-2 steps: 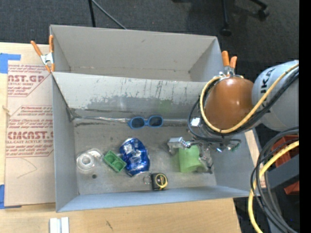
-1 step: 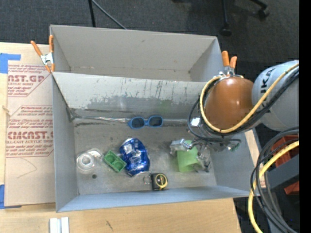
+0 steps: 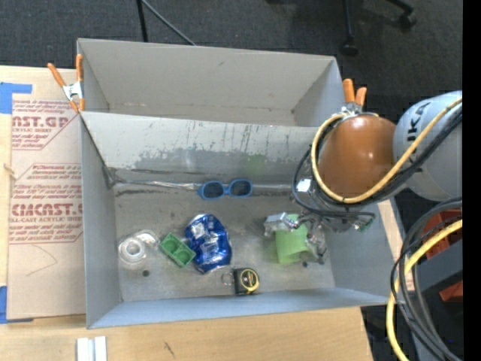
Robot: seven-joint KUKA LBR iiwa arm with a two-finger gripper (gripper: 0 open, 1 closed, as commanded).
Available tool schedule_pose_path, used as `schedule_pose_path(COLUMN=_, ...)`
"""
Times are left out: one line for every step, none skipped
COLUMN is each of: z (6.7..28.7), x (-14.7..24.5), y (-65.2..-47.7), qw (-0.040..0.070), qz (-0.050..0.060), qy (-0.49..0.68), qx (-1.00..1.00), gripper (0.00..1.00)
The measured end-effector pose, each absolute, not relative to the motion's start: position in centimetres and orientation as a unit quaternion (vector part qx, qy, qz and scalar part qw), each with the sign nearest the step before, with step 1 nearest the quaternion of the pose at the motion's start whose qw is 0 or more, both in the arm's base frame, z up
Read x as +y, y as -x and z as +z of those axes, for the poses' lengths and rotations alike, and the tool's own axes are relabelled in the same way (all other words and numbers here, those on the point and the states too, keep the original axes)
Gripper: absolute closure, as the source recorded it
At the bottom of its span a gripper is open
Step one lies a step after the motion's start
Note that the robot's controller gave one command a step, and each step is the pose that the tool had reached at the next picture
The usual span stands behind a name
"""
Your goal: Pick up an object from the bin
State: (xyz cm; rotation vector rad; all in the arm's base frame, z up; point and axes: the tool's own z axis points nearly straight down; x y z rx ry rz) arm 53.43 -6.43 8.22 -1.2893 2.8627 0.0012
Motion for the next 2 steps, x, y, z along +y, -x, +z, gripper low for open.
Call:
schedule_pose_path(z=16.5, x=-6.3, y=-53.7, qw=0.004, qz=-0.002, qy=0.410, qx=0.912, gripper=1.00)
schedule_pose_path(z=19.5, x=-6.2, y=-53.8, qw=0.003, qz=-0.001, qy=0.410, qx=0.912, gripper=1.00)
